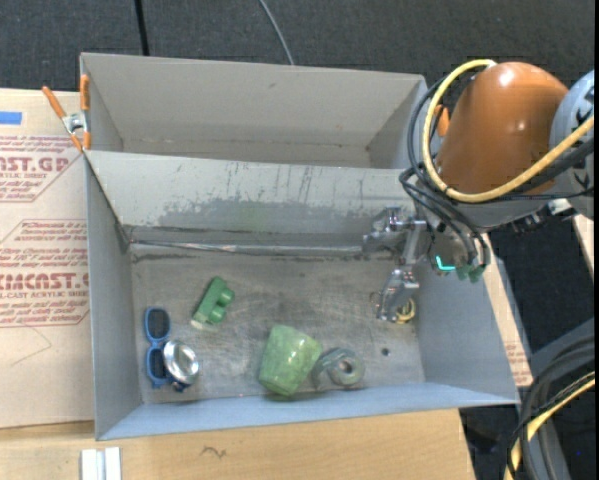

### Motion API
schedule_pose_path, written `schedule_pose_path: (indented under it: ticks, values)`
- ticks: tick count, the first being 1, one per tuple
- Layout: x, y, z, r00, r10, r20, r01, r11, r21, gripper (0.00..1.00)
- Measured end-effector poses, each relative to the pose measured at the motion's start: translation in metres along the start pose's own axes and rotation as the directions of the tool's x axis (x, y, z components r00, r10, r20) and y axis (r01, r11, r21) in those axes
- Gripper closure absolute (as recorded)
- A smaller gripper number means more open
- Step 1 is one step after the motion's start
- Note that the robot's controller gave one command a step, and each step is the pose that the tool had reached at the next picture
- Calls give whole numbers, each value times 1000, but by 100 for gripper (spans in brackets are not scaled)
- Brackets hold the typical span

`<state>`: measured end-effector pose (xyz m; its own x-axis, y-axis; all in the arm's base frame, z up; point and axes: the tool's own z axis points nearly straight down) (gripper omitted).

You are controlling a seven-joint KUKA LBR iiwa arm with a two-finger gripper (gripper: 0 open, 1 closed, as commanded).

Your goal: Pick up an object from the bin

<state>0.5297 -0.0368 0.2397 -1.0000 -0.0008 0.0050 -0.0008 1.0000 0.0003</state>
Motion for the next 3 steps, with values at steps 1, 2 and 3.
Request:
schedule_pose_path:
  ticks: [1, 2, 3]
  values:
    - [34, 19, 161, 915, -403, 10, 403, 915, 5, 0]
    - [41, 77, 167, 944, -329, 20, 329, 944, 4, 0]
    - [45, 75, 168, 944, -329, 0, 329, 944, 1, 100]
